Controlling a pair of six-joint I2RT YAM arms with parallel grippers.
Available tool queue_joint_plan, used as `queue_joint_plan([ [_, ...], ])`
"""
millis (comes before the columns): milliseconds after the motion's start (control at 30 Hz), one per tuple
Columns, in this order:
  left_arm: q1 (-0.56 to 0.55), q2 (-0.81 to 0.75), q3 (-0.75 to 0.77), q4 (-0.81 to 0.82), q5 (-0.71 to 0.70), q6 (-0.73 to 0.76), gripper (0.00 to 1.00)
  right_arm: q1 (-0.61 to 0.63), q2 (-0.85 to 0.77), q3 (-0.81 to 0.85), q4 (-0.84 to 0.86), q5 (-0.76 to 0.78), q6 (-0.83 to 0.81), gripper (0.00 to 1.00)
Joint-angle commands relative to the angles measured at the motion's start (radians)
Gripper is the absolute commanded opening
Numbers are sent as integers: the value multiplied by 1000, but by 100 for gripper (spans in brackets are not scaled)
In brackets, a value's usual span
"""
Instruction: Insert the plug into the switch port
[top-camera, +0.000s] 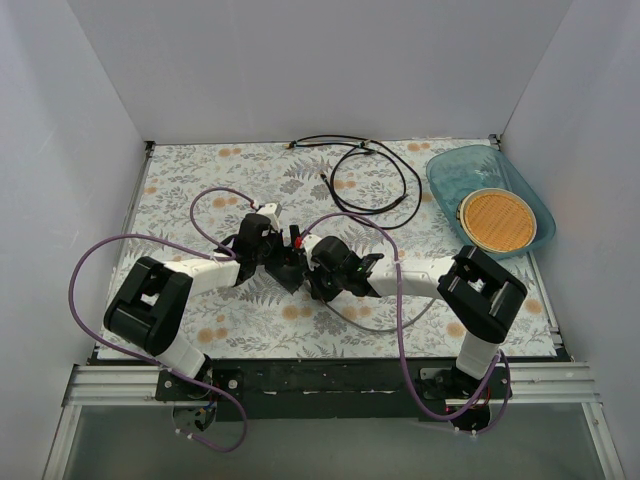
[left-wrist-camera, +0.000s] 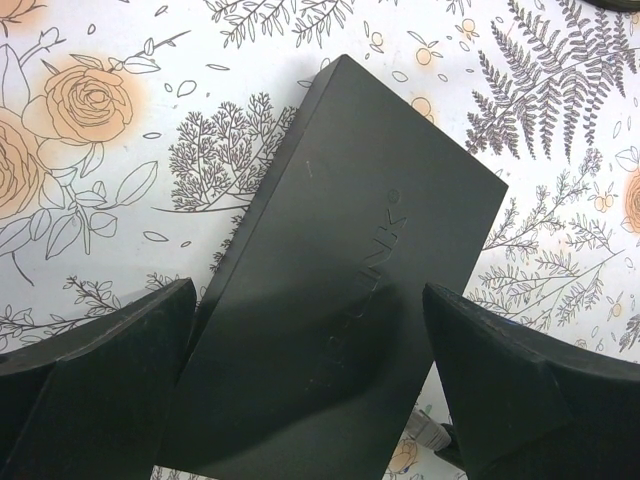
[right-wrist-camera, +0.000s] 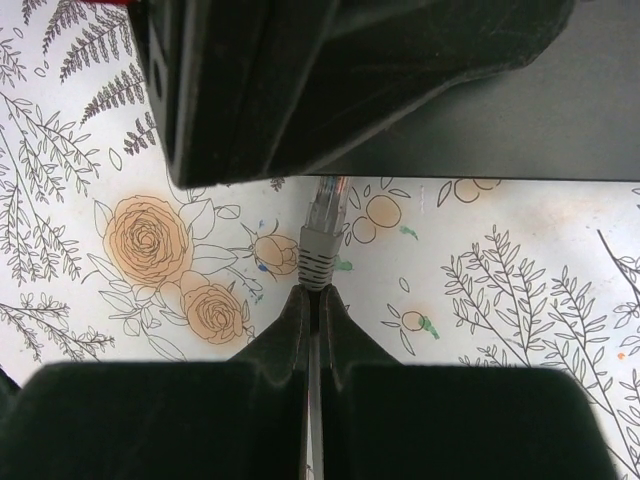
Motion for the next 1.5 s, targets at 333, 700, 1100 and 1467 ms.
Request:
queue_joint_plan([
  [333, -49, -54, -63, -48, 209, -53, 95, 2, -4, 91, 266, -49, -104, 1],
  [700, -49, -74, -75, -35, 175, -42, 98, 0, -47, 47, 285, -71, -210, 1],
  [1100, -49, -51, -42, -29, 169, -27, 98, -3, -61, 33, 253, -66, -290, 1],
  [1467, -49, -77, -45, 0, 174, -8, 98, -39, -61, 42, 243, -69, -338, 1],
])
